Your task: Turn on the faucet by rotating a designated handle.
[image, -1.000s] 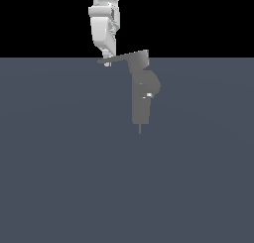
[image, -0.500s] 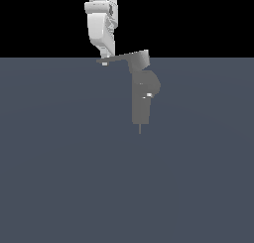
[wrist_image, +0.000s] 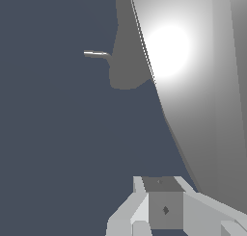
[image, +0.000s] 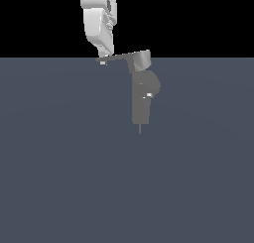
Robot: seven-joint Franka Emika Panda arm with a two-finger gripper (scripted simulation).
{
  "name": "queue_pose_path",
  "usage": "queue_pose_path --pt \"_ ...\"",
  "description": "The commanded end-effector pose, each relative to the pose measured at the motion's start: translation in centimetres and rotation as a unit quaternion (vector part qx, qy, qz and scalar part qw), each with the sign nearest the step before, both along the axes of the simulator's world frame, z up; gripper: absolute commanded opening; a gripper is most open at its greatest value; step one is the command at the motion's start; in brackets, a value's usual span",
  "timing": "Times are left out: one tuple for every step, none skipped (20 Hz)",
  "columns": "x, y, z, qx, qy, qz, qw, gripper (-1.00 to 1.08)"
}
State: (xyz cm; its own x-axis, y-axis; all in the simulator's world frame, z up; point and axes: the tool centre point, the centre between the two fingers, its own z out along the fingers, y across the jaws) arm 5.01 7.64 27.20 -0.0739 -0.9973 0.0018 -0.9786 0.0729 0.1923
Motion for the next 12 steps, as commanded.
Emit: queue_pose_path --pt "-0.8 0.0 0.2 0.0 0.002 -0.001 1.0 -1.0" --pt "-1.0 0.0 0.2 0.0 0.002 -0.001 1.0 -1.0" --pt "-1.3 0.0 0.3 0.0 0.002 -0.001 1.0 -1.0" --pt "-1.5 0.0 0.3 0.0 0.002 -0.001 1.0 -1.0" --pt "-1.8 0.1 0.4 0.0 0.002 -0.001 1.0 -1.0" --pt "-2.0 0.1 0.4 0.0 0.002 -0.001 1.0 -1.0" --pt "-2.3 0.1 0.5 0.0 0.002 -0.001 1.0 -1.0" --pt "-2.5 0.2 0.5 0.0 0.002 -0.001 1.0 -1.0" --pt "-2.7 0.2 0.6 0.0 0.002 -0.001 1.0 -1.0" --pt "-3.0 0.2 0.6 0.0 0.002 -0.001 1.0 -1.0" --pt "-3.2 0.2 0.7 0.0 0.002 -0.001 1.0 -1.0" --pt "-3.5 0.2 0.7 0.0 0.002 -0.001 1.0 -1.0"
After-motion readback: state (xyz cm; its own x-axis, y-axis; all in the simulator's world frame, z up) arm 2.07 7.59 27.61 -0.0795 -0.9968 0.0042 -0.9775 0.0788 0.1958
